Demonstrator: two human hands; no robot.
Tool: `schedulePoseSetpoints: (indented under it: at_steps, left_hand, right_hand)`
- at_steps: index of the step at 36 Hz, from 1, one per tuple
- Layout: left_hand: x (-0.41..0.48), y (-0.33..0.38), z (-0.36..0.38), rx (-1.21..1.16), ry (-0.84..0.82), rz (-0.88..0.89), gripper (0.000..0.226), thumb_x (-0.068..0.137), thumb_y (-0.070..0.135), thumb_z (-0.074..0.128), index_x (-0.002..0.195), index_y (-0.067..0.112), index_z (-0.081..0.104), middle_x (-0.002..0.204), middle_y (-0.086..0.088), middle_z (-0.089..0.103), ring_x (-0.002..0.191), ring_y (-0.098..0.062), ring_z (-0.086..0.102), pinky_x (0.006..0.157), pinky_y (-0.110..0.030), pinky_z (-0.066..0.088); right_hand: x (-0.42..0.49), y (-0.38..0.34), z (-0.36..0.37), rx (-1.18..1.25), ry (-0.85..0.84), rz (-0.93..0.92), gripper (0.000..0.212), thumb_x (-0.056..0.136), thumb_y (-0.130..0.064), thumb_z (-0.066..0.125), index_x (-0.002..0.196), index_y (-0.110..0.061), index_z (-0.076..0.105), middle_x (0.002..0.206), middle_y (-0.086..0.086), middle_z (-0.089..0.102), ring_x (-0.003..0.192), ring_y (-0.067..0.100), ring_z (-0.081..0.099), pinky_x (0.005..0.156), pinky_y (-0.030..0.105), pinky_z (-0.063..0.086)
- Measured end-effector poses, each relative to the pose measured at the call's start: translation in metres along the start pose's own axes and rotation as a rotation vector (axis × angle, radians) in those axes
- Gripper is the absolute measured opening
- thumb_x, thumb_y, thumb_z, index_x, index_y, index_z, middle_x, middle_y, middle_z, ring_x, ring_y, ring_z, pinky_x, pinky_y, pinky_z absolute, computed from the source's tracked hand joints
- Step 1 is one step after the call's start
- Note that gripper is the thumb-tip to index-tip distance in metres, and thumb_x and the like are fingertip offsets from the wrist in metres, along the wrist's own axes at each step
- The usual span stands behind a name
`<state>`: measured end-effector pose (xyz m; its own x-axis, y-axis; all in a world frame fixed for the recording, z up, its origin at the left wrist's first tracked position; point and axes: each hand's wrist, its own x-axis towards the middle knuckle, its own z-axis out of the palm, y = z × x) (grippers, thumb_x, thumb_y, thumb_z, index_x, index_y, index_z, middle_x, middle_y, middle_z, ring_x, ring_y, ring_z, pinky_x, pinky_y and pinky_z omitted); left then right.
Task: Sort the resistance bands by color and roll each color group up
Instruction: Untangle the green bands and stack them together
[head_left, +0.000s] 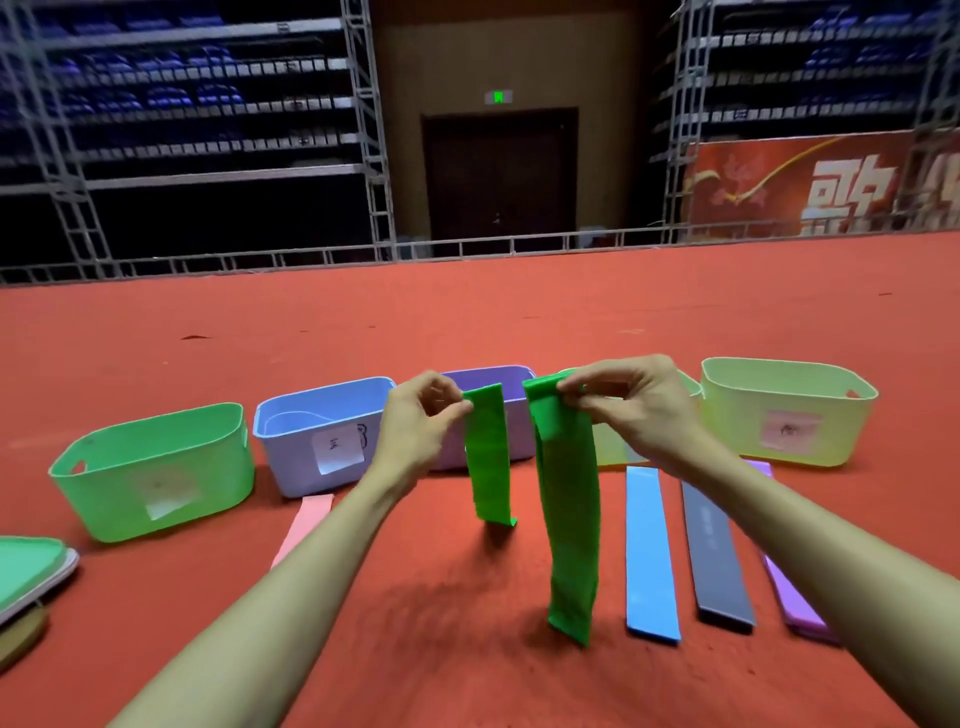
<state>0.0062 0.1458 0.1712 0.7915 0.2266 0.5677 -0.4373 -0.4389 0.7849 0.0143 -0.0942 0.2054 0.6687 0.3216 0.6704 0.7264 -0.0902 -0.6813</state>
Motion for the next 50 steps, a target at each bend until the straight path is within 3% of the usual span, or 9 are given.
schedulePoseSetpoints:
  at_steps: [8, 13, 18, 24, 33, 45, 48, 50]
  left_hand:
    - [0.009, 0.038, 0.001, -0.116, -0.053, -0.009, 0.026, 0.082, -0.008, 0.067, 0.072, 0.016, 0.065, 0.072, -0.001, 0.070, 0.069, -0.008, 0.064, 0.071, -0.025, 0.052]
    - [0.004, 0.056, 0.005, -0.188, -0.088, -0.017, 0.025, 0.083, -0.010, 0.065, 0.074, 0.013, 0.064, 0.071, -0.004, 0.070, 0.067, -0.009, 0.064, 0.069, -0.024, 0.055]
    - [-0.003, 0.074, 0.006, -0.303, -0.152, -0.015, 0.022, 0.084, -0.014, 0.062, 0.077, 0.007, 0.063, 0.072, -0.004, 0.070, 0.068, -0.010, 0.066, 0.068, -0.022, 0.055]
    - [-0.007, 0.089, 0.005, -0.362, -0.188, 0.000, 0.023, 0.085, -0.017, 0.058, 0.079, 0.005, 0.061, 0.080, -0.011, 0.070, 0.075, -0.016, 0.069, 0.074, -0.025, 0.057]
    - [-0.010, 0.097, 0.008, -0.363, -0.215, 0.007, 0.023, 0.087, -0.018, 0.055, 0.081, 0.004, 0.058, 0.084, -0.013, 0.072, 0.079, -0.019, 0.071, 0.076, -0.028, 0.058]
    - [-0.013, 0.100, 0.016, -0.330, -0.249, 0.028, 0.025, 0.088, -0.015, 0.053, 0.086, 0.009, 0.060, 0.091, -0.014, 0.067, 0.083, -0.020, 0.068, 0.076, -0.029, 0.057]
    - [-0.015, 0.098, 0.017, -0.368, -0.281, 0.016, 0.023, 0.089, -0.008, 0.055, 0.088, 0.013, 0.063, 0.091, -0.008, 0.068, 0.087, -0.022, 0.067, 0.082, -0.036, 0.057]
    - [-0.017, 0.100, 0.018, -0.298, -0.280, 0.057, 0.014, 0.087, 0.000, 0.065, 0.091, 0.013, 0.064, 0.091, -0.004, 0.068, 0.085, -0.016, 0.067, 0.081, -0.031, 0.056]
  right_hand:
    - [0.006, -0.020, 0.002, 0.058, -0.028, -0.019, 0.030, 0.075, 0.017, 0.067, 0.092, -0.007, 0.074, 0.077, -0.008, 0.074, 0.075, 0.003, 0.069, 0.068, 0.016, 0.055]
    - [0.007, -0.031, 0.004, 0.180, -0.016, 0.003, 0.024, 0.074, 0.021, 0.065, 0.087, 0.002, 0.073, 0.082, 0.006, 0.072, 0.073, 0.012, 0.066, 0.063, 0.024, 0.056]
    - [0.007, -0.039, 0.004, 0.195, -0.026, 0.035, 0.027, 0.076, 0.019, 0.065, 0.081, -0.007, 0.074, 0.080, -0.005, 0.074, 0.077, 0.013, 0.069, 0.067, 0.033, 0.059]
    - [0.007, -0.042, 0.001, 0.180, 0.018, 0.037, 0.029, 0.078, 0.018, 0.064, 0.083, -0.008, 0.074, 0.085, -0.007, 0.074, 0.078, 0.012, 0.071, 0.060, 0.022, 0.056]
    - [0.005, -0.041, -0.005, 0.068, 0.026, 0.015, 0.031, 0.076, 0.014, 0.069, 0.076, -0.016, 0.075, 0.088, -0.005, 0.074, 0.080, 0.013, 0.071, 0.067, 0.019, 0.055]
    - [0.003, -0.039, -0.010, 0.033, 0.039, 0.023, 0.027, 0.075, 0.018, 0.066, 0.081, -0.007, 0.075, 0.087, 0.001, 0.073, 0.080, 0.010, 0.070, 0.064, 0.016, 0.054]
    - [0.002, -0.036, -0.011, -0.020, 0.048, 0.004, 0.030, 0.075, 0.018, 0.067, 0.080, -0.011, 0.075, 0.085, 0.001, 0.074, 0.082, 0.012, 0.071, 0.067, 0.017, 0.055]
    - [0.001, -0.034, -0.010, -0.036, 0.048, -0.004, 0.028, 0.074, 0.018, 0.067, 0.080, -0.009, 0.075, 0.084, 0.000, 0.073, 0.081, 0.011, 0.071, 0.068, 0.016, 0.055]
